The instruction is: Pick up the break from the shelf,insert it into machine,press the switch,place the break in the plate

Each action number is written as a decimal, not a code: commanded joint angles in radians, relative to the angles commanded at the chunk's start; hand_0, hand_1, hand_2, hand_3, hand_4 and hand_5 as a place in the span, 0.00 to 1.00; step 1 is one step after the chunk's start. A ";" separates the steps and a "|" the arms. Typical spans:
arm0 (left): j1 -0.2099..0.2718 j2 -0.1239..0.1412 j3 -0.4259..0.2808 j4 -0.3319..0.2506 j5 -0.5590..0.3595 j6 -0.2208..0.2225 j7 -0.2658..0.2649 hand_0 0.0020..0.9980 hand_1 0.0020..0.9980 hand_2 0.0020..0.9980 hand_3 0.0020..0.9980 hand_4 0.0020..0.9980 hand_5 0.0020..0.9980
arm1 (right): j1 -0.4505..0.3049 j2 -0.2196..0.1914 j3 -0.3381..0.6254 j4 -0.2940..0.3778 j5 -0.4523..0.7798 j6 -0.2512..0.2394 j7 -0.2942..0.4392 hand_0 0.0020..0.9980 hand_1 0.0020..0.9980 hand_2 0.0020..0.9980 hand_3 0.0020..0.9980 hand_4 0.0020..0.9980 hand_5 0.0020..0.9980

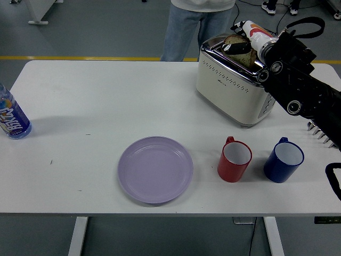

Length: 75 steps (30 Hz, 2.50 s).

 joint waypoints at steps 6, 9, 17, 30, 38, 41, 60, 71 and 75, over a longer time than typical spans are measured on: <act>-0.004 0.001 0.003 0.000 -0.005 0.002 -0.002 0.66 0.53 0.53 0.58 0.41 0.83 | 0.016 0.012 -0.028 -0.046 -0.009 0.001 -0.006 0.64 0.63 0.69 0.80 0.69 0.35; -0.005 0.001 0.003 0.000 -0.005 0.003 -0.002 0.66 0.53 0.53 0.58 0.41 0.83 | 0.026 0.019 -0.048 -0.068 -0.011 0.005 -0.009 0.64 0.63 0.69 0.80 0.69 0.35; -0.007 0.002 0.002 0.000 -0.001 0.004 -0.001 0.66 0.53 0.53 0.58 0.41 0.83 | 0.041 0.044 -0.088 -0.111 -0.012 0.001 -0.007 0.52 0.55 0.63 0.76 0.67 0.27; -0.012 0.004 0.006 0.000 -0.005 0.008 -0.002 0.66 0.53 0.52 0.57 0.41 0.83 | 0.052 0.059 -0.120 -0.145 -0.018 -0.045 0.002 0.27 0.34 0.51 0.56 0.61 0.17; -0.013 0.004 0.002 0.000 -0.001 0.009 -0.001 0.66 0.52 0.52 0.58 0.42 0.83 | 0.050 0.059 -0.139 -0.158 -0.030 -0.049 0.002 0.19 0.30 0.49 0.53 0.55 0.06; -0.012 0.004 0.001 0.000 0.002 0.009 -0.001 0.66 0.52 0.52 0.58 0.42 0.83 | 0.048 0.059 -0.141 -0.163 -0.034 -0.050 0.003 0.19 0.30 0.49 0.53 0.55 0.06; 0.002 0.007 -0.005 0.000 0.011 0.007 0.001 0.66 0.52 0.52 0.58 0.42 0.82 | 0.040 0.012 -0.084 -0.086 -0.085 -0.133 0.022 0.02 0.16 0.38 0.47 0.45 0.00; 0.010 0.011 0.001 0.000 0.002 0.006 -0.001 0.66 0.52 0.51 0.58 0.42 0.82 | 0.039 -0.097 -0.006 0.097 -0.155 -0.159 0.014 0.01 0.14 0.38 0.47 0.44 0.00; 0.009 0.012 0.008 0.000 -0.010 0.006 -0.005 0.66 0.52 0.51 0.58 0.42 0.82 | 0.027 -0.161 0.021 0.206 -0.160 -0.191 0.005 0.01 0.13 0.37 0.47 0.43 0.00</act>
